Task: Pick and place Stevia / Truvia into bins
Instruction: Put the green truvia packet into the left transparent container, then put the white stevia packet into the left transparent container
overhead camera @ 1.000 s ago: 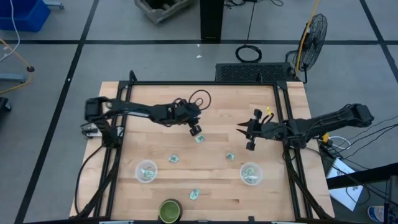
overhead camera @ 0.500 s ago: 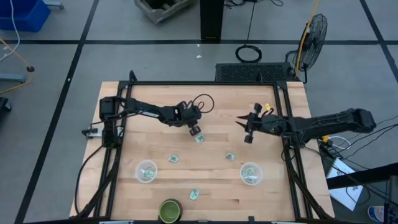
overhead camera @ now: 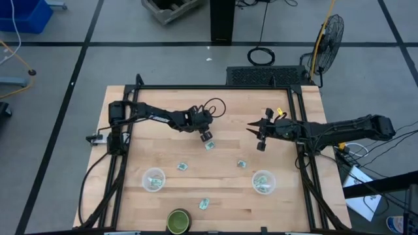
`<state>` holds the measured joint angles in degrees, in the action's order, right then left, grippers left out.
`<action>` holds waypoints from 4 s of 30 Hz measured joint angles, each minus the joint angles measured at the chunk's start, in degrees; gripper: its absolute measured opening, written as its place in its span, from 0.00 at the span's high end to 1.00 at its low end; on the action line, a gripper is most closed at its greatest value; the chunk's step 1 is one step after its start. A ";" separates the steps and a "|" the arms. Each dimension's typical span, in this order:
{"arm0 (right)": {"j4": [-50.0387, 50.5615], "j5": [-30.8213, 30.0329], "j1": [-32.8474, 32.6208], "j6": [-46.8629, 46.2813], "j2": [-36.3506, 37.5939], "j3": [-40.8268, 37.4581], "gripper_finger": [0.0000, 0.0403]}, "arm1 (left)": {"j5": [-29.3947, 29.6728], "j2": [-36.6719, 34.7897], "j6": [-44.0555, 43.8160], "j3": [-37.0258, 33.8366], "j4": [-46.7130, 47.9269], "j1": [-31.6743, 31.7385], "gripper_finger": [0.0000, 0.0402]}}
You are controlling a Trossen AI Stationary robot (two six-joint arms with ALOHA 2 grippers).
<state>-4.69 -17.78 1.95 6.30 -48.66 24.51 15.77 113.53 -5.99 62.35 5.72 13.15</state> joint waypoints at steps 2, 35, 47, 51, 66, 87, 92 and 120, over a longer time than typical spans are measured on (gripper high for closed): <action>0.07 0.04 -0.04 -0.81 0.00 0.00 0.77 | 0.88 0.40 -0.14 0.04 -0.01 -0.07 0.76; 3.50 0.07 -0.04 -2.61 -0.26 0.02 0.77 | -10.29 -38.67 -25.47 -0.28 45.87 -22.06 1.00; 3.69 0.04 -0.04 -2.64 -0.24 0.02 0.77 | -10.19 -36.38 -55.87 -1.18 49.52 -43.57 1.00; 3.67 0.04 -0.04 -2.64 -0.24 0.02 0.77 | -12.60 -34.03 -62.22 -4.39 49.01 -46.61 1.00; 3.63 0.02 -0.04 -2.64 -0.24 0.02 0.77 | -18.76 -33.23 -72.68 -15.65 40.77 -45.27 0.96; 3.19 0.07 -0.04 -2.64 -0.24 0.02 0.77 | -30.22 -34.20 -66.66 -13.39 41.53 -36.54 0.78; 3.17 0.09 -0.05 -2.64 -0.24 0.02 0.77 | -26.60 -36.32 -63.45 -11.19 41.57 -34.09 0.78; 3.71 0.13 -0.06 -2.61 -0.25 0.00 0.77 | -8.27 -25.85 -18.87 -13.70 28.08 -34.58 0.78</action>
<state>-0.97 -17.65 1.89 3.68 -48.92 24.51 7.50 87.67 -24.87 48.64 33.81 -21.43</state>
